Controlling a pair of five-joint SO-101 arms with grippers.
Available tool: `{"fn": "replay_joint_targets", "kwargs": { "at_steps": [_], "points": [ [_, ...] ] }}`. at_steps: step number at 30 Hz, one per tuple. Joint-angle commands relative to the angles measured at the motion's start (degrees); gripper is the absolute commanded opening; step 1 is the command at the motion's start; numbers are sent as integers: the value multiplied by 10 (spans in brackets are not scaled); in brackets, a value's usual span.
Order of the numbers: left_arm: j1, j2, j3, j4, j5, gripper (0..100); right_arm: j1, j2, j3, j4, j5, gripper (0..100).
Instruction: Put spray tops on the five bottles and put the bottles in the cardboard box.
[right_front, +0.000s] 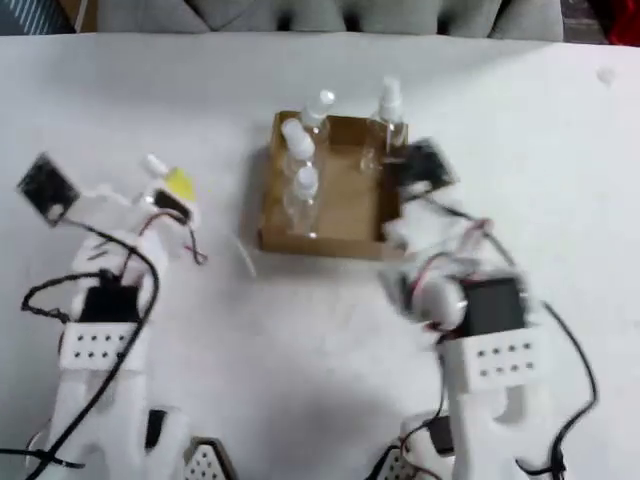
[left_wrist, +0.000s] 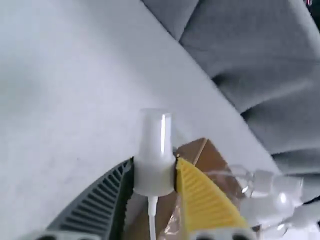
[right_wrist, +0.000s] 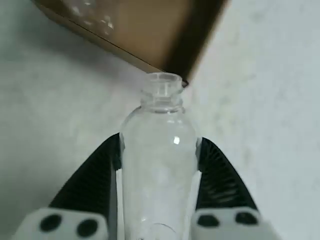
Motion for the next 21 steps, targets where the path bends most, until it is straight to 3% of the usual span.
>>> {"fn": "replay_joint_targets", "kwargs": {
  "at_steps": [1,7,13,21],
  "points": [
    [-49,0,-33,-47,88,24,-119,-13,45,-124,-34,15],
    [-73,0,-32,-76,98,24,-202,-14,157,-277,-38,15],
    [-78,0,-32,-92,98,24,-231,-15,256,-407,-39,15],
    [-79,-1,-37,-92,97,24,-243,-15,304,-473,-25,15]
  ]
}}
